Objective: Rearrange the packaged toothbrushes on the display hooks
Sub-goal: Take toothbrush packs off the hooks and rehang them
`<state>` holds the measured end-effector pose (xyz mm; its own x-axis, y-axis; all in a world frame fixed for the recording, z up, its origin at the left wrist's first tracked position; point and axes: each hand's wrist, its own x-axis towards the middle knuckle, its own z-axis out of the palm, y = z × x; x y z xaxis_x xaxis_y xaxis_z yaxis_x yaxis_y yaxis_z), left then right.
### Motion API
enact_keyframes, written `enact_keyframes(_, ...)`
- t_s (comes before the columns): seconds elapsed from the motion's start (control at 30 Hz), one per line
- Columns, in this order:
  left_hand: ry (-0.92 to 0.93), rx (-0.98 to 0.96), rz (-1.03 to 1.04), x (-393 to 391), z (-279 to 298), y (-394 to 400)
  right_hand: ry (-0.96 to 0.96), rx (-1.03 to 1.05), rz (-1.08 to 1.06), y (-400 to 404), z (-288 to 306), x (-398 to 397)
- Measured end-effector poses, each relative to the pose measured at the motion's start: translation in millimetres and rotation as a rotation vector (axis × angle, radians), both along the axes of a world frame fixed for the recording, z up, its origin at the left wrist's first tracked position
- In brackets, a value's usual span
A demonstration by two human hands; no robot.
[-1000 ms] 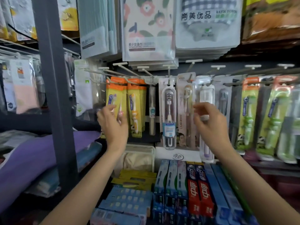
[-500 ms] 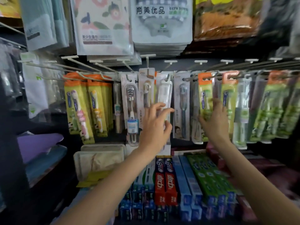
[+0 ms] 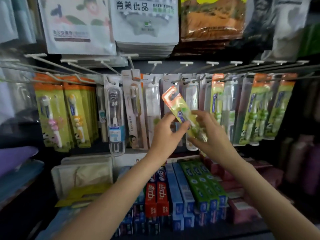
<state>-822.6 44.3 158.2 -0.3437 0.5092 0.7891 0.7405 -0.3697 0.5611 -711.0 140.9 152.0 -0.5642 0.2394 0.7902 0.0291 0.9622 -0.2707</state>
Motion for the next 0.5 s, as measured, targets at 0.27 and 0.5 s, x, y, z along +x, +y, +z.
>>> enact_keyframes(0.27, -0.114, -0.062, 0.087, -24, 3, -3, 0.327, -0.328, -0.368, 48, 7, 12)
enact_keyframes(0.5, -0.117, -0.069, 0.116, -27, 2, -8, 0.261, -0.429, -0.354, 62, 11, -7)
